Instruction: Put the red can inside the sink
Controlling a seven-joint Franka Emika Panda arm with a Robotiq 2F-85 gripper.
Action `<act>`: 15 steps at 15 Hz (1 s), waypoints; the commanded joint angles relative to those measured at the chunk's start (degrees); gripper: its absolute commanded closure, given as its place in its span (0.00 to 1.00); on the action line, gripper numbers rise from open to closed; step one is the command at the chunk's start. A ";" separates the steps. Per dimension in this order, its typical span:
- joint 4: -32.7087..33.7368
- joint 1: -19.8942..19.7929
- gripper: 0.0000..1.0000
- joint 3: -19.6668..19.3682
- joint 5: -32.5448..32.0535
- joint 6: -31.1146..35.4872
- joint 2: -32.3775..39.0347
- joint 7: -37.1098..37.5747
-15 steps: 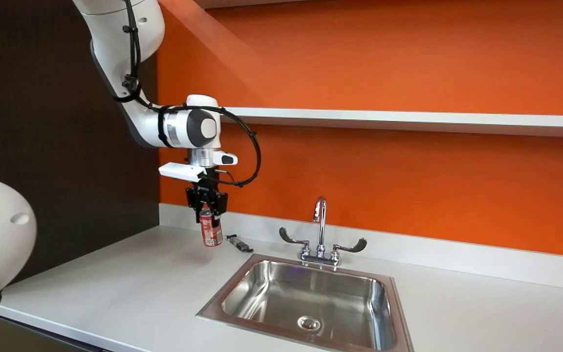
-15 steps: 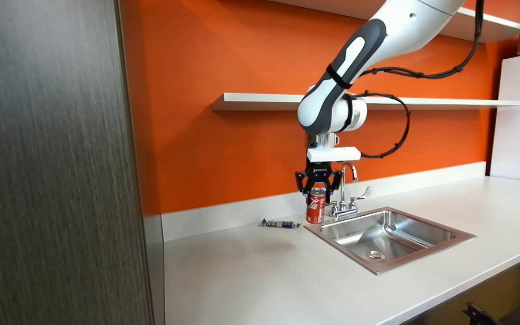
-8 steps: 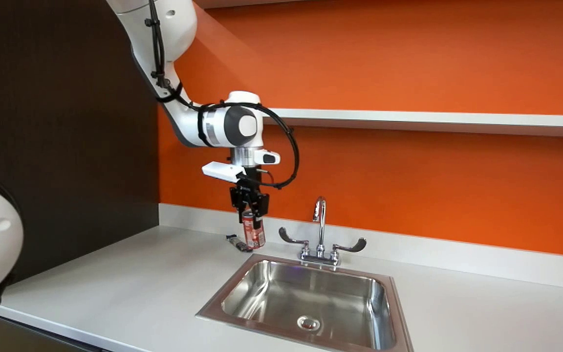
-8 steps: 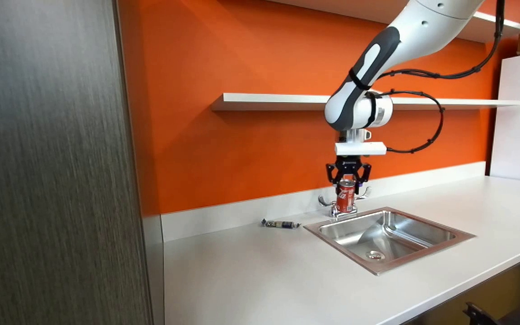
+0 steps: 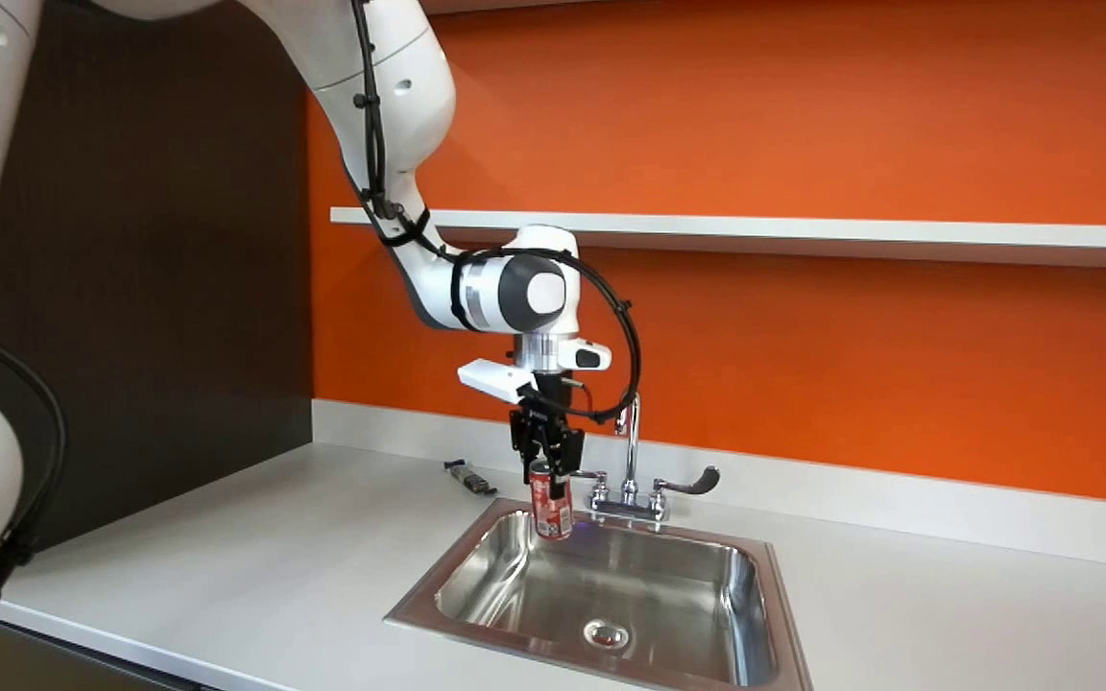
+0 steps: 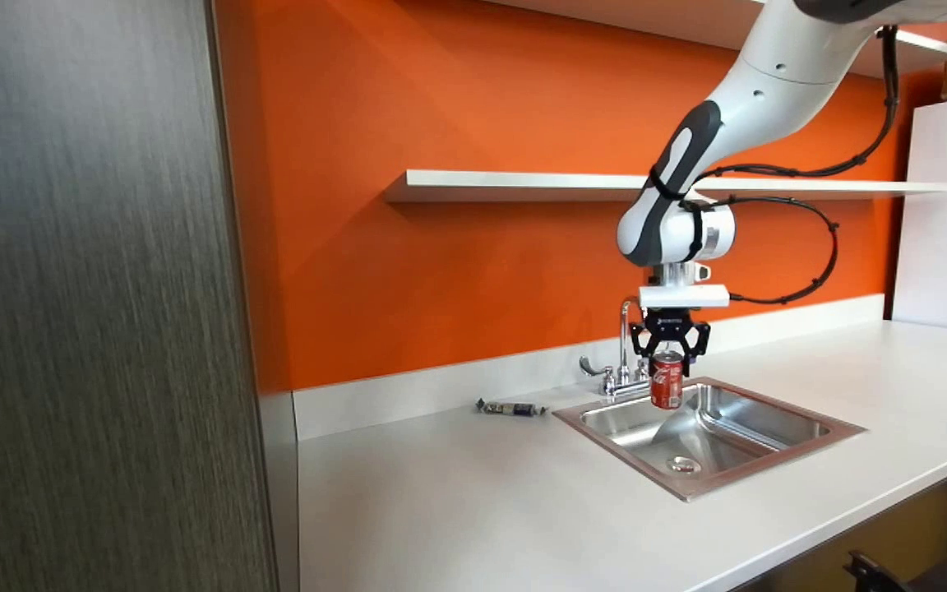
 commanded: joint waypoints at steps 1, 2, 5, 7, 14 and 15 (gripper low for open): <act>4.44 -1.14 0.62 0.85 3.41 -0.69 5.83 -1.43; 5.08 -1.16 0.62 0.95 4.11 -0.71 7.22 -1.46; 6.66 -1.32 0.62 1.36 6.07 -0.87 10.95 -1.86; 7.37 -1.43 0.62 1.62 7.06 -0.84 12.98 -2.11; 7.15 -1.40 0.62 2.40 8.60 -0.36 17.07 -3.00; 7.01 -1.37 0.62 2.46 8.63 -0.20 17.41 -3.06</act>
